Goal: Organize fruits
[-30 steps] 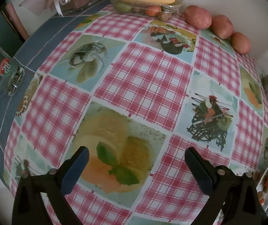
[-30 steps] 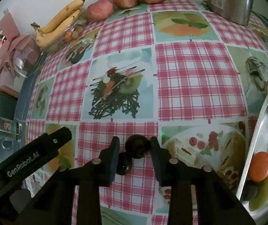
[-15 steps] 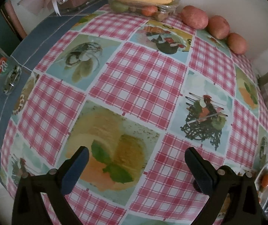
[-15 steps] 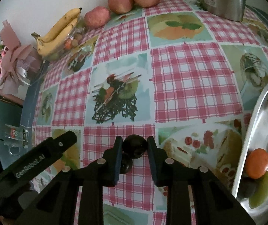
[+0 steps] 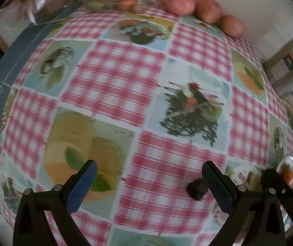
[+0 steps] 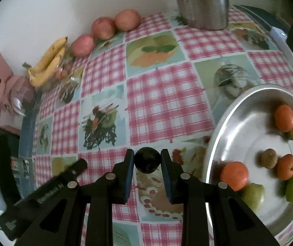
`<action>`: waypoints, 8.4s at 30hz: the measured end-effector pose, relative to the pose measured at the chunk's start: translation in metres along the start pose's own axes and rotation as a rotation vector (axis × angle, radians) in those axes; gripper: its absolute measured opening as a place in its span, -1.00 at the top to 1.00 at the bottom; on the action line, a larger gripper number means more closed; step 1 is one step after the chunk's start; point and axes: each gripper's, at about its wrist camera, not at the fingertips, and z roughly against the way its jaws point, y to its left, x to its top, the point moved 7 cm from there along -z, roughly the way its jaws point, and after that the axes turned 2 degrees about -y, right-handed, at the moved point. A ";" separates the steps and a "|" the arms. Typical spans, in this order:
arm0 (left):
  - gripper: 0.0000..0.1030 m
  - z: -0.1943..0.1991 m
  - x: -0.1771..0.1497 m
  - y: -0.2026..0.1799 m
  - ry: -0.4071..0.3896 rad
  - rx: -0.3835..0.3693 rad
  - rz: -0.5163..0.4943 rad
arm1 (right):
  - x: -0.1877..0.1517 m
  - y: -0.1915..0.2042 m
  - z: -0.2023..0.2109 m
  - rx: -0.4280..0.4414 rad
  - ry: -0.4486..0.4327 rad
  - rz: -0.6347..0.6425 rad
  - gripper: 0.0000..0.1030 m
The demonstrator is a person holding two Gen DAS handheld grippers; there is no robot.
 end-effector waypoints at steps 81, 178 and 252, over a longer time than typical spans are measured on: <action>0.47 0.075 -0.003 -0.073 -0.074 -0.271 -0.082 | 0.000 -0.034 0.033 -0.007 -0.042 -0.071 0.47; -0.65 0.040 -0.055 -0.150 0.007 -0.210 -0.250 | -0.015 -0.142 0.054 -0.112 -0.017 -0.245 0.36; -0.94 0.128 -0.093 -0.019 -0.223 0.167 -0.272 | -0.097 -0.060 0.111 -0.155 -0.058 0.119 -0.41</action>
